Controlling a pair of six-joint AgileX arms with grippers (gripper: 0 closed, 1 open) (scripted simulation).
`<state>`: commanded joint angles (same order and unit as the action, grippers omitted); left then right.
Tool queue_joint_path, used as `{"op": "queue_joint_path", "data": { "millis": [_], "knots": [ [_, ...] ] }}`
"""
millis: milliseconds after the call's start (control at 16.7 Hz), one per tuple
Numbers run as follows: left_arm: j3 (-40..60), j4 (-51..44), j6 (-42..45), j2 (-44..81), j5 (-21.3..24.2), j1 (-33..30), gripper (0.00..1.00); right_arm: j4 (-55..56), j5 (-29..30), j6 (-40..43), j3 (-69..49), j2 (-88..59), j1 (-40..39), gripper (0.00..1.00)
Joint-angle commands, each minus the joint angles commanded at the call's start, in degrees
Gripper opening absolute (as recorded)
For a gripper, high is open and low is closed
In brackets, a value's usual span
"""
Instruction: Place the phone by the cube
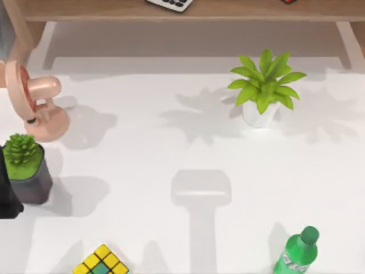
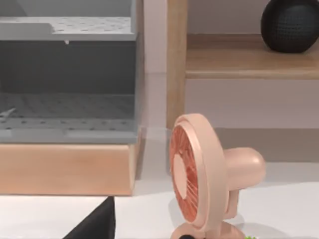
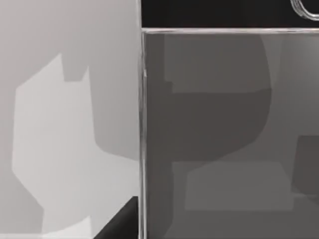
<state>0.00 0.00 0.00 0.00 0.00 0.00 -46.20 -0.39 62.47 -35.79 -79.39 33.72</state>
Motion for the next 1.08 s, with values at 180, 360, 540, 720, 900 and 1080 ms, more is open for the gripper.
{"op": "queue_joint_path", "data": {
  "millis": [180, 360, 540, 720, 900, 1080],
  "knots": [
    [0.0, 0.0, 0.0, 0.0, 0.0, 0.0, 1.0, 0.14, -0.01, -0.09, 0.17, -0.25, -0.02, 0.0],
    [0.0, 0.0, 0.0, 0.0, 0.0, 0.0, 1.0, 0.18, 0.23, -1.09, -1.05, 0.67, -1.12, 0.0],
    [0.0, 0.0, 0.0, 0.0, 0.0, 0.0, 1.0, 0.36, 1.14, -5.67, -5.44, 1.67, -6.62, 0.0],
    [0.0, 0.0, 0.0, 0.0, 0.0, 0.0, 1.0, 0.62, 2.35, -13.25, -10.99, 2.11, -15.36, 0.0],
    [0.0, 0.0, 0.0, 0.0, 0.0, 0.0, 1.0, 1.09, 3.98, -22.8, -17.21, 1.82, -26.44, 0.0],
    [0.0, 0.0, 0.0, 0.0, 0.0, 0.0, 1.0, 1.51, 5.91, -33.39, -23.83, 0.73, -38.88, 0.0]
  ]
}}
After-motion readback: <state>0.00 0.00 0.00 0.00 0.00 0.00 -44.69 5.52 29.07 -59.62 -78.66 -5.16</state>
